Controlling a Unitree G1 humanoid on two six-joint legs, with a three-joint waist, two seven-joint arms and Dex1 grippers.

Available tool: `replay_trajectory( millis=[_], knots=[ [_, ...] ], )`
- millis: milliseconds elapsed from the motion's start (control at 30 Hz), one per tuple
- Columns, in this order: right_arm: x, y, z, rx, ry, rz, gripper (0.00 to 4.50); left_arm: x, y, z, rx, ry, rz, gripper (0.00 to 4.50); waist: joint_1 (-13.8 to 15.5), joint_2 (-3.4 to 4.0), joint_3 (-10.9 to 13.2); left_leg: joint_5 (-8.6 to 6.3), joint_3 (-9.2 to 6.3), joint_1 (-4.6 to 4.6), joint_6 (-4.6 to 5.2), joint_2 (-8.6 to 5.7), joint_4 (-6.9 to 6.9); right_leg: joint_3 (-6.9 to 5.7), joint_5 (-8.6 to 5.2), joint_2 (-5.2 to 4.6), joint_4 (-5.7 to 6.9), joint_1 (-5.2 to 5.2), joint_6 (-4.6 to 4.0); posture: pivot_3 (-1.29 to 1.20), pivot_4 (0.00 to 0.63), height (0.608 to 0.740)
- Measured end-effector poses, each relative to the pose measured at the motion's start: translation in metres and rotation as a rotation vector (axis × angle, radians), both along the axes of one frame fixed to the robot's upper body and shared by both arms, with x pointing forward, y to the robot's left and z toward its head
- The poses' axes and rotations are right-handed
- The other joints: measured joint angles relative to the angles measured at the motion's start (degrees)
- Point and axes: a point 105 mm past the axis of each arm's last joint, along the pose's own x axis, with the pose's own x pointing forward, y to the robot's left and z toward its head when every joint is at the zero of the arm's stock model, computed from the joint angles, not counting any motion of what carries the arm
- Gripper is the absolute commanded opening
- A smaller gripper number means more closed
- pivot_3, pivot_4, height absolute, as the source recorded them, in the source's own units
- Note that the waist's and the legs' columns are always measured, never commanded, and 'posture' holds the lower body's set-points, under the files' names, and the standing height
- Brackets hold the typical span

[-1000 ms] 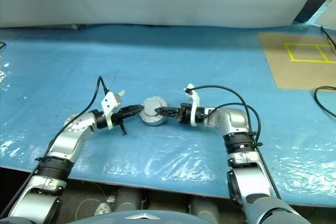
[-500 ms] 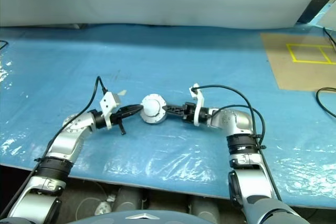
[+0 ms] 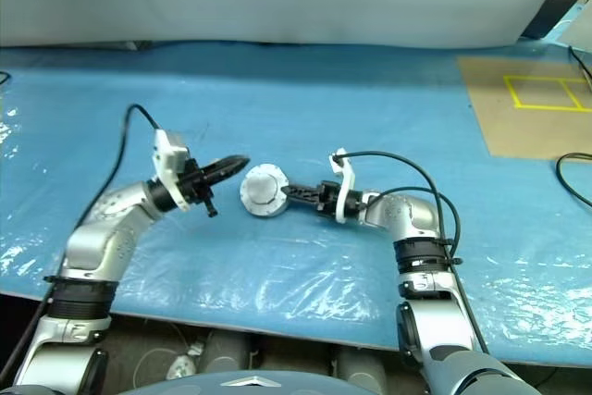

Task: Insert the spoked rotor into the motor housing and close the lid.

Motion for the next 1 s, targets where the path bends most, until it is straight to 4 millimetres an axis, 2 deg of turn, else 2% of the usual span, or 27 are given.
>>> replay_trajectory(
  millis=[133,233,367,467,533,700,833,1000],
  knots=[
    [0.000,0.000,0.001,0.028,0.026,-0.015,1.11,-0.002,0.013,0.010,-0.090,0.085,0.018,0.00,0.02,0.02,0.01,0.00,0.02,-0.01,0.00,0.01,0.00,-0.01,0.00,0.02,0.00,0.00,0.00,0.00,0.150,0.740],
    [0.000,-0.004,0.006,0.095,0.081,-0.041,1.11,0.001,0.022,0.004,-0.149,0.194,0.047,0.00,0.23,0.04,0.05,0.00,0.02,-0.11,0.00,-0.01,0.03,-0.01,0.01,0.01,-0.03,-0.05,0.01,0.00,0.150,0.740],
    [0.000,-0.004,0.031,0.268,0.121,-0.044,1.11,0.004,0.033,-0.012,-0.273,0.353,0.084,0.00,0.29,0.05,0.07,0.00,0.01,-0.23,-0.01,-0.01,0.03,-0.03,0.02,0.02,-0.03,-0.16,0.04,0.00,0.150,0.740],
    [0.002,-0.001,0.061,0.359,0.080,-0.038,1.11,0.003,0.037,-0.008,-0.454,0.415,0.066,0.59,0.34,0.05,0.08,0.00,0.01,-0.29,-0.02,0.00,0.02,-0.11,0.03,0.03,-0.03,-0.19,0.05,0.00,0.150,0.740],
    [0.002,-0.001,0.073,0.381,0.054,-0.034,1.11,0.004,0.041,-0.003,-0.548,0.436,0.072,1.25,0.42,0.04,0.08,0.00,0.01,-0.29,-0.03,-0.01,0.01,-0.12,0.04,0.03,-0.04,-0.17,0.07,0.00,0.150,0.740],
    [-0.001,0.005,0.077,0.386,0.065,-0.029,1.11,0.007,0.055,0.011,-0.777,0.491,0.062,2.99,0.42,0.04,0.08,-0.01,0.00,-0.35,-0.06,-0.05,0.02,-0.15,0.15,0.03,-0.07,-0.17,0.26,0.00,0.150,0.740],
    [-0.001,0.006,0.078,0.383,0.072,-0.033,1.11,0.000,0.052,0.005,-0.839,0.579,0.016,4.37,0.42,0.04,0.08,-0.02,-0.02,-0.39,-0.09,-0.07,0.02,-0.16,0.18,0.03,-0.13,-0.17,0.31,0.00,0.150,0.740],
    [0.001,0.008,0.091,0.411,0.045,-0.028,1.11,-0.002,0.041,-0.009,-0.828,0.658,0.010,4.44,0.41,0.02,0.09,-0.02,-0.07,-0.39,-0.11,-0.07,0.02,-0.19,0.22,0.04,-0.14,-0.16,0.40,0.00,0.150,0.740]
  ],
)
